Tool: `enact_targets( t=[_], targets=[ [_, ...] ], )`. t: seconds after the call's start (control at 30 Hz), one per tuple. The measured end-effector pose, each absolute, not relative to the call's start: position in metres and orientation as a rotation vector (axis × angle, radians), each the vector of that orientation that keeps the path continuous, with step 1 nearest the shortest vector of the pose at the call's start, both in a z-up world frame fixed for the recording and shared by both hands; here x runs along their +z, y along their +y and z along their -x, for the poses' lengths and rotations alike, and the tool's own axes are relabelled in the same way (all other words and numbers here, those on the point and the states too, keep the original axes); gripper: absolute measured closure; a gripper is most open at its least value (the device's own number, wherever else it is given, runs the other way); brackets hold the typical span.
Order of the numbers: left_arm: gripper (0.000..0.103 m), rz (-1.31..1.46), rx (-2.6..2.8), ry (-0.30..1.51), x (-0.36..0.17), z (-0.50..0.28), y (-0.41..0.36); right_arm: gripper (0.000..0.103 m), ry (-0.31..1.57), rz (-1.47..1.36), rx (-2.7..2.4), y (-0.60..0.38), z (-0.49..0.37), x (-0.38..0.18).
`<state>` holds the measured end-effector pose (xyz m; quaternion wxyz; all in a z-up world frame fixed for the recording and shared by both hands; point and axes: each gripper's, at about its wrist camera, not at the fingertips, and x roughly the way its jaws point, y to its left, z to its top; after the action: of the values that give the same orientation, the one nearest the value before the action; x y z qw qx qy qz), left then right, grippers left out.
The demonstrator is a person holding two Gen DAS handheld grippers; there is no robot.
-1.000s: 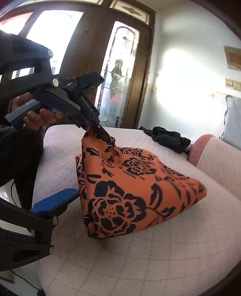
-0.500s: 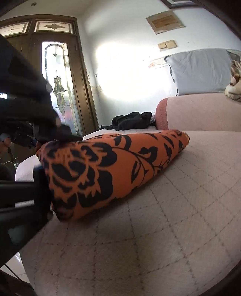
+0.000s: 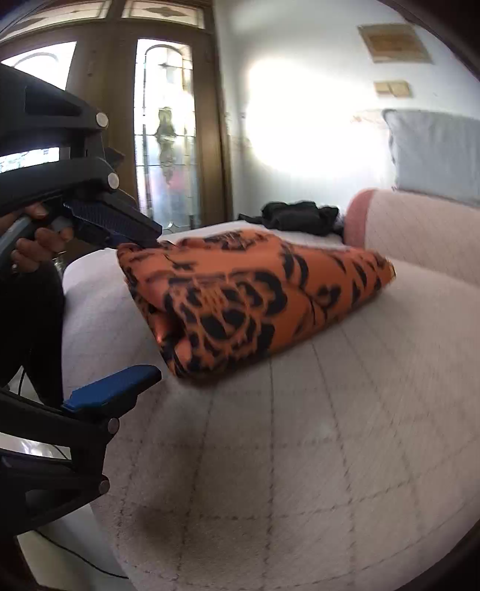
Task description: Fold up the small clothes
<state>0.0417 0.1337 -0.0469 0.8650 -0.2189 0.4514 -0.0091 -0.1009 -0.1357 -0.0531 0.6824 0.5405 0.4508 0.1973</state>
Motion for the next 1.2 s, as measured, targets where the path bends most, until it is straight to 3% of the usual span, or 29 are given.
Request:
enact_targets(
  t=[0.13,0.2,0.23,0.53,0.57,0.6,0.7,0.87,0.97,1.03,1.1,1.2],
  targets=[
    [0.071,0.511,-0.078,0.933,-0.033,-0.051,0.153,0.030,0.964,-0.916,0.538,-0.131,0.099,0.006],
    [0.061,0.539,-0.112,0.957,-0.032,-0.067,0.161,0.030,0.941,-0.802,0.543,-0.133,0.085,0.024],
    [0.061,0.523,-0.121,0.980,-0.034,-0.078,0.160,0.030,0.944,-0.762,0.531,-0.134,0.073,0.027],
    [0.060,0.457,-0.159,1.135,-0.063,-0.191,0.155,0.030,1.002,-0.659,0.449,-0.155,-0.013,-0.006],
    [0.061,0.457,-0.166,1.148,-0.066,-0.201,0.155,0.030,1.004,-0.657,0.448,-0.156,-0.014,-0.010],
    [0.076,0.451,-0.175,1.159,-0.068,-0.209,0.155,0.030,1.012,-0.655,0.450,-0.155,-0.018,-0.015],
    [0.091,0.405,-0.191,1.152,-0.066,-0.221,0.151,0.030,1.035,-0.678,0.452,-0.157,-0.021,-0.026],
    [0.093,0.288,-0.357,0.944,-0.013,-0.206,0.129,0.030,1.031,-0.710,0.438,-0.165,-0.018,-0.039],
    [0.093,0.228,-0.319,1.002,-0.038,-0.222,0.126,0.030,1.033,-0.729,0.430,-0.169,-0.015,-0.046],
    [0.092,0.277,-0.267,1.099,-0.076,-0.233,0.143,0.030,1.029,-0.729,0.433,-0.169,-0.015,-0.043],
    [0.069,0.361,-0.262,1.088,-0.086,-0.229,0.162,0.030,1.011,-0.701,0.441,-0.168,-0.014,-0.033],
    [0.068,0.388,-0.231,1.074,-0.071,-0.220,0.172,0.030,0.977,-0.643,0.437,-0.166,-0.017,-0.016]
  ],
)
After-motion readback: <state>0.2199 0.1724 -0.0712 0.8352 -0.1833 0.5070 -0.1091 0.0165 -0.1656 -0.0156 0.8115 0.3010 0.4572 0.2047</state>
